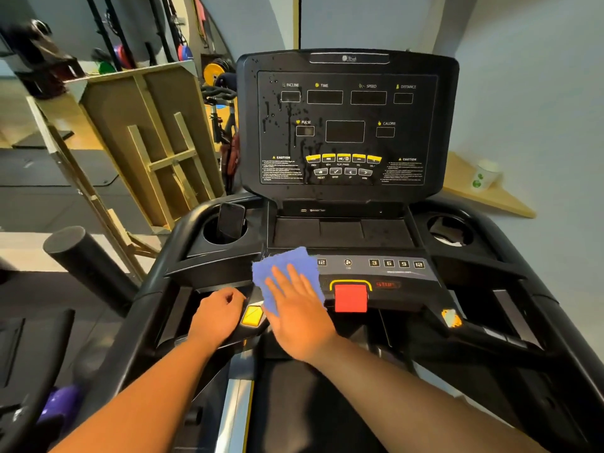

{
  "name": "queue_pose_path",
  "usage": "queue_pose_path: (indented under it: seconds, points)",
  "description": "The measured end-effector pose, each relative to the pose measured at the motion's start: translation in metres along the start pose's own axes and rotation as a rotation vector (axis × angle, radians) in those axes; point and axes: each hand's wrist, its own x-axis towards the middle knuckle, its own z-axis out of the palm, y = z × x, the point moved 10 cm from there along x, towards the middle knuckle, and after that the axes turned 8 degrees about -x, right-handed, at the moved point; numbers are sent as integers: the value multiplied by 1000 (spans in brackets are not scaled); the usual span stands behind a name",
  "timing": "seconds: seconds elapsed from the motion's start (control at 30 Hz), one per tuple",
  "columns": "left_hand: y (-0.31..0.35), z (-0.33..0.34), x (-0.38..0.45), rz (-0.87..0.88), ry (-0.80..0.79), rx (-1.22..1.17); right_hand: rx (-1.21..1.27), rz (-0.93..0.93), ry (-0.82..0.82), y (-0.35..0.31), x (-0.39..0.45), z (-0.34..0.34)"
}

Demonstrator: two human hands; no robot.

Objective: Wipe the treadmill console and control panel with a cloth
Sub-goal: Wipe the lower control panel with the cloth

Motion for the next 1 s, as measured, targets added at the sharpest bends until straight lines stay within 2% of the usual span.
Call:
queue_pose_path:
  seconds: [0.13, 0.23, 0.33, 0.4, 0.47, 0.57, 0.63, 0.7, 0.8, 1.0]
  points:
    - [22, -10, -6, 97, 29, -180, 234, -59, -91, -6, -20, -4]
    - [48, -18, -17, 179, 40, -288, 465, -34, -80, -6, -36, -24]
    - [72, -20, -29, 254, 14, -313, 637, -16, -102, -2, -49, -41]
    - [79, -21, -33, 285, 11, -303, 757, 69, -117, 8, -53, -38]
    - [75, -23, -31, 281, 26, -311, 986, 268, -128, 28, -55, -31]
    - [56, -23, -21, 249, 32, -320, 1572, 521, -123, 44, -57, -25]
    - [43, -21, -14, 244, 10, -287, 1863, 575, -72, 49, -54, -38]
    - [39, -22, -7, 259, 5, -235, 2031, 570, 6, 57, -48, -53]
    - [55, -38, 8, 349, 28, -191, 2132, 557, 115, 68, -37, -73]
    - [111, -62, 56, 481, 7, -56, 2151, 507, 332, 95, -22, -100]
